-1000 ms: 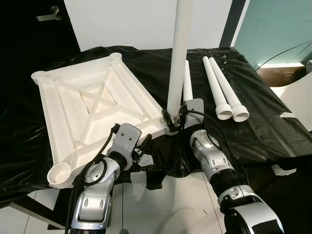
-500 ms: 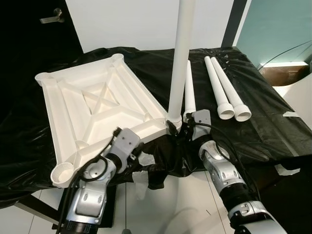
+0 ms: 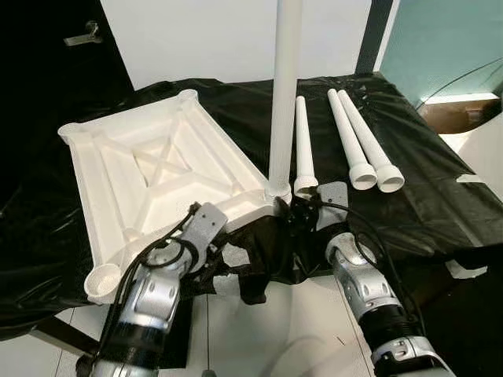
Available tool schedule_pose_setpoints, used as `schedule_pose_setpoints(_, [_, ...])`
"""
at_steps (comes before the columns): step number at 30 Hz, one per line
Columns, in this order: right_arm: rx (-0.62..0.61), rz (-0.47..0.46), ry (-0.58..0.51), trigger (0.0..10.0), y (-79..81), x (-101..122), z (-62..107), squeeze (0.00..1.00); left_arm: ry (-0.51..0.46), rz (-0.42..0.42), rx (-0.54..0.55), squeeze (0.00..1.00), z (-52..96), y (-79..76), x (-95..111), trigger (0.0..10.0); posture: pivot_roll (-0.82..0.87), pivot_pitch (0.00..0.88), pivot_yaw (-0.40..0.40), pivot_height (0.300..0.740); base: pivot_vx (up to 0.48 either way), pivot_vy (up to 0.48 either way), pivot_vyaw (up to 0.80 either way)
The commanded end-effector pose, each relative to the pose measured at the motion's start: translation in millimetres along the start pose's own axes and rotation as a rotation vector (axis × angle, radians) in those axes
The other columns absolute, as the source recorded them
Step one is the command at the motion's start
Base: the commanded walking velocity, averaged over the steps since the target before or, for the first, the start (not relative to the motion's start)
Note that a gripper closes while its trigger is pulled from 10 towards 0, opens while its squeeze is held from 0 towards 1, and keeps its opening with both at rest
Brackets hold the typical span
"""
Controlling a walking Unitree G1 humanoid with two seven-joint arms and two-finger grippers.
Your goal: Building children table
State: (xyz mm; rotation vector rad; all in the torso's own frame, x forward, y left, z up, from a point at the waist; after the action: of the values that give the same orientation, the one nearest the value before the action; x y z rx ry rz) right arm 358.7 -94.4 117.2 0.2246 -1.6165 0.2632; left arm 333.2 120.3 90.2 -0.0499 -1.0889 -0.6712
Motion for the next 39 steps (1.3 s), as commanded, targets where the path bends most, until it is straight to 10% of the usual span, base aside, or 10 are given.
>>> schedule_pose_setpoints(1, [-0.017,-0.015,0.011,10.0,-3.1,-1.4,1.7,0.0,0.052,0.009,0.091,0.0,0.0,15.1,-9.7,0.0,0.03,0.0,0.045,0.74,0.0,0.0,0.0])
schedule_pose_setpoints(17, [-0.039,-0.019,0.007,10.0,-6.2,0.6,1.8,0.0,0.019,0.011,0.125,0.0,-10.5,21.9,12.4,0.0,0.02,0.0,0.056,0.74,0.0,0.0,0.0])
schedule_pose_setpoints(18, [-0.04,-0.023,0.005,10.0,-4.6,1.0,1.0,0.0,-0.008,0.011,0.128,0.0,-18.1,12.7,24.5,10.0,0.01,0.0,0.062,0.74,0.0,0.0,0.0])
schedule_pose_setpoints(19, [-0.041,-0.026,0.003,10.0,-3.3,1.3,0.4,0.0,-0.026,0.01,0.127,0.0,-23.3,5.3,33.3,10.0,0.01,0.0,0.062,0.74,0.0,0.0,0.0])
schedule_pose_setpoints(20, [-0.041,-0.028,0.001,10.0,-2.3,1.9,-0.2,0.0,-0.04,0.036,0.108,1.0,-27.4,-3.9,39.1,10.0,0.01,0.0,0.063,0.74,0.0,0.0,0.0])
schedule_pose_setpoints(27, [-0.039,-0.036,-0.011,10.0,-1.3,5.2,-2.7,0.0,-0.064,0.047,0.086,0.9,-28.9,-12.4,48.1,10.0,0.01,0.0,0.066,0.74,0.0,0.0,0.0])
schedule_pose_setpoints(28, [-0.038,-0.037,-0.011,10.0,-1.3,5.5,-3.2,0.0,-0.074,0.048,0.087,0.0,-27.1,-10.2,51.3,10.0,0.01,0.0,0.066,0.74,0.0,0.0,0.0])
schedule_pose_setpoints(39, [0.069,-0.071,0.029,10.0,20.1,7.5,-14.5,0.0,-0.201,0.07,0.09,0.0,4.9,30.1,81.3,10.0,0.03,0.0,0.065,0.74,0.0,0.0,0.0])
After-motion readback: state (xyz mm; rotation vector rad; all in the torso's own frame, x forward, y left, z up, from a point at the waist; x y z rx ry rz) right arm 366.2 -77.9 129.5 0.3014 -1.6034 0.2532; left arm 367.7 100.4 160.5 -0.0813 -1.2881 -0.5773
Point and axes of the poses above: a point about 5 cm out from each wrist's last joint towards the gripper, its own z axis pointing back from the gripper into the wrist, its own x axis along the axis of the wrist's last joint, y = z × x, the point moved 4 cm from there along -z, pointing out of the wrist towards the gripper, and after that the axes turned 3 degrees about z, right-handed, at the moved point
